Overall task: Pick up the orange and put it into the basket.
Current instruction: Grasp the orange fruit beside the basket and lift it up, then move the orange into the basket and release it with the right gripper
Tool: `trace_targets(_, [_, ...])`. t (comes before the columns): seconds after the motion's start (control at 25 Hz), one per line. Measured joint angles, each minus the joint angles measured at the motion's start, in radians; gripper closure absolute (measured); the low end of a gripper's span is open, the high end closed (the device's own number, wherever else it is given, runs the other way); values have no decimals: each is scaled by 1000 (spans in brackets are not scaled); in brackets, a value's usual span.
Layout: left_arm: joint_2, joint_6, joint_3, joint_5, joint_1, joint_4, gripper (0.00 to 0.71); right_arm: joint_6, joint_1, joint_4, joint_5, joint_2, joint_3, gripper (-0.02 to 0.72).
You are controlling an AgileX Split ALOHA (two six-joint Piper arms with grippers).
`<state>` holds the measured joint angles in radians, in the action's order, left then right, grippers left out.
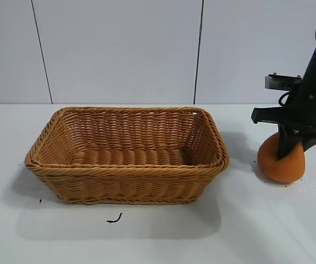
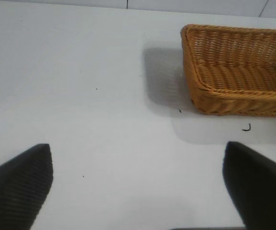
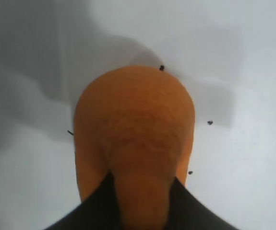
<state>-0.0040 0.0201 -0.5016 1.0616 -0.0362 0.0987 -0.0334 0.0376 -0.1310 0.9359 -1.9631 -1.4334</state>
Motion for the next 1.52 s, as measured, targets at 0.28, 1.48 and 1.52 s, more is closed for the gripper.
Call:
trace_targets(0.28, [0,0,0,-1,0,-1,18,-7,0,-1,152,77,-174,608])
trace_targets(1.48, [0,0,0,-1,0,-1,18,52,527,-51,-84,-4,-245,608])
trace_targets(1.52, [0,0,0,-1,0,-1,18,53,527,-51,-86,-28,-245,608])
